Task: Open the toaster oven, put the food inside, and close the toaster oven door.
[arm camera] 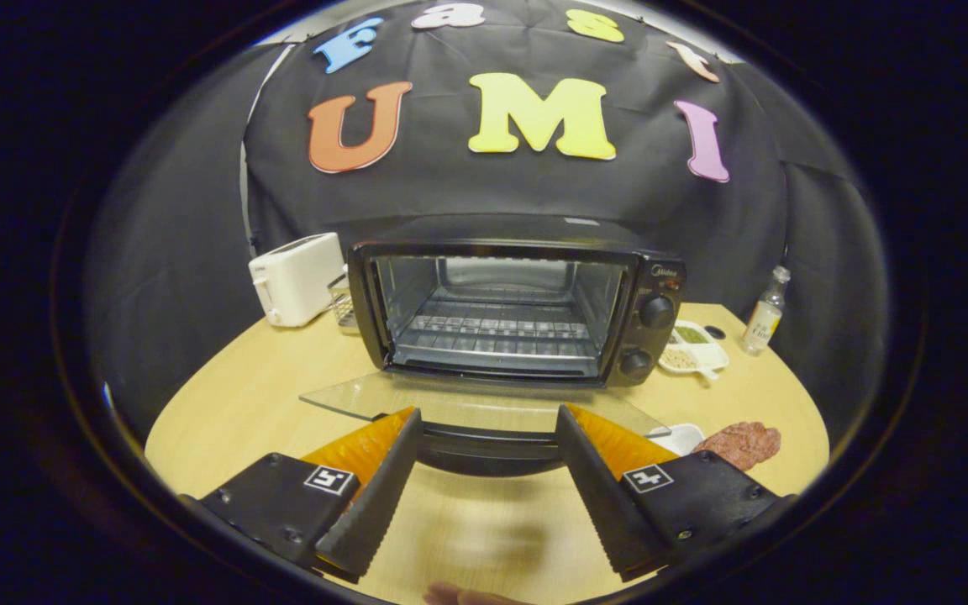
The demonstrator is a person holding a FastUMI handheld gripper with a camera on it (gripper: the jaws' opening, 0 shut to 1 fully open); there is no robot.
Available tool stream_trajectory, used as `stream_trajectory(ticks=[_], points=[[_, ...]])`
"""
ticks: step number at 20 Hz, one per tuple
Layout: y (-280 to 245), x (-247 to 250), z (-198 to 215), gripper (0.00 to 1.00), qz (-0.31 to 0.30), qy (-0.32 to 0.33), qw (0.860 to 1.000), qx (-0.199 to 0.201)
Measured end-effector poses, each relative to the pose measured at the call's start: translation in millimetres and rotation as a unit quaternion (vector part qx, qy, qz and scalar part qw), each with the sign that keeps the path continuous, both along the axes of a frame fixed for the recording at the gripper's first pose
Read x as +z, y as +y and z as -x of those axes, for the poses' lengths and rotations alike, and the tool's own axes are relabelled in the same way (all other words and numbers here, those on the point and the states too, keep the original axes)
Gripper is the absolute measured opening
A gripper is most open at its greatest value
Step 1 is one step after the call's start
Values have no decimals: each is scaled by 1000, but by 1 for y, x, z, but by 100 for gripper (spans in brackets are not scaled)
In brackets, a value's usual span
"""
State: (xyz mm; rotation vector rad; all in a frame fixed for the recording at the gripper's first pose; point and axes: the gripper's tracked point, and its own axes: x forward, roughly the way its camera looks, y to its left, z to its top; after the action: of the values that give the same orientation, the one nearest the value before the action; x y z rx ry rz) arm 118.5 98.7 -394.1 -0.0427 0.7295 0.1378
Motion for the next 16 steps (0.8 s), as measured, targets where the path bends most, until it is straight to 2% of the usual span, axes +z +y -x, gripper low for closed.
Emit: stream_trajectory(ticks=[7, 12, 16], points=[[5, -52, 23, 100, -34, 100, 994, 6], [7, -52, 19, 100, -40, 102, 994, 18], [5, -38, 26, 100, -70, 117, 990, 26]])
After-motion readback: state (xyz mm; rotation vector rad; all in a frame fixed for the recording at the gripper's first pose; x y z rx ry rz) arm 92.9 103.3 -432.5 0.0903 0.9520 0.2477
